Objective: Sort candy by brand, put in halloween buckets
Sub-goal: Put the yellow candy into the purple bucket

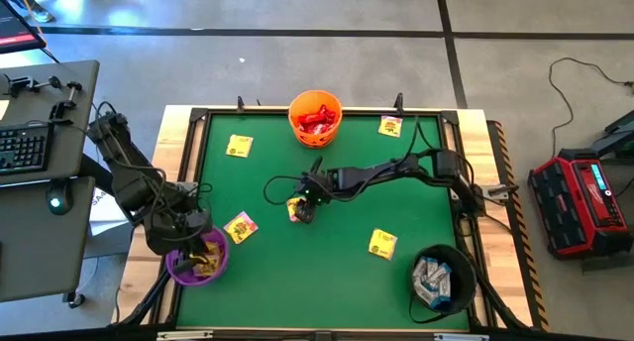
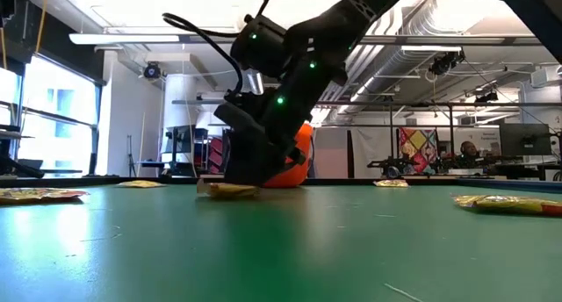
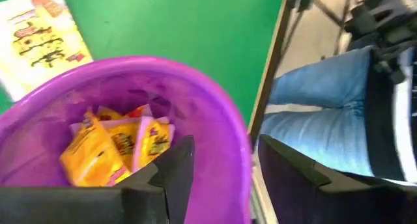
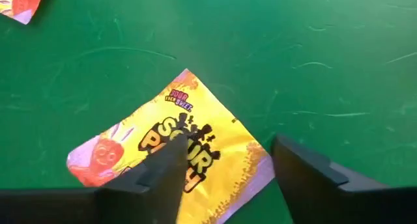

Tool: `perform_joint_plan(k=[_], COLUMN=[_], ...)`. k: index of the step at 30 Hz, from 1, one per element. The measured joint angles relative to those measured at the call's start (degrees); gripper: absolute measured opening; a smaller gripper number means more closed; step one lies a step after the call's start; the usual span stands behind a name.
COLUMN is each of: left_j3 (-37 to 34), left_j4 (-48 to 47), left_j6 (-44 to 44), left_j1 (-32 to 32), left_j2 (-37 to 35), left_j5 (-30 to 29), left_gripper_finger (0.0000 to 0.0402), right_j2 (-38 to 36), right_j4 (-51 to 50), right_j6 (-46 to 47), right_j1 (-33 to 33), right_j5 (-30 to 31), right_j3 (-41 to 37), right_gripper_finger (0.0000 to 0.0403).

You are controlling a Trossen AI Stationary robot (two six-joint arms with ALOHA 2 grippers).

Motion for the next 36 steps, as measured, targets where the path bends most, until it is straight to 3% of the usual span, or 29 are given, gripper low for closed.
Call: perform_joint_plan(k=[8, 10, 16, 23, 30, 36], left_j3=[0.0, 0.0, 0.0, 0.0, 0.0, 0.0], left_j4=[6.1, 7.2, 13.0, 20.7, 19.5, 19.0], left_j6=[0.5, 0.5, 2.8, 6.7, 8.4, 12.5], left_j1=[0.0, 0.2, 2.7, 8.5, 13.1, 16.4], left_j2=[0.0, 0.0, -1.0, -5.2, -5.9, -4.1], left_j5=[-0.4, -0.5, -2.8, -7.1, -10.4, -10.9], left_gripper_finger=[0.0156, 0.0149, 0.0112, 0.0076, 0.0092, 0.0124], right_j2=[0.1, 0.2, 0.6, 0.6, 0.3, 0.3], right_j4=[-0.1, -0.9, -8.7, -19.9, -30.7, -31.9], right_j6=[-0.5, -0.9, -4.8, -13.5, -18.8, -18.4], right_j1=[-0.3, -0.4, -0.5, -0.4, 0.1, 0.9], right_j5=[-0.8, -1.4, -2.9, -1.9, -1.8, -10.7], right_j3=[0.2, 1.0, 7.8, 21.2, 34.4, 32.3], right_gripper_finger=[0.0034, 0.001, 0.0008, 0.0001, 0.0, 0.0])
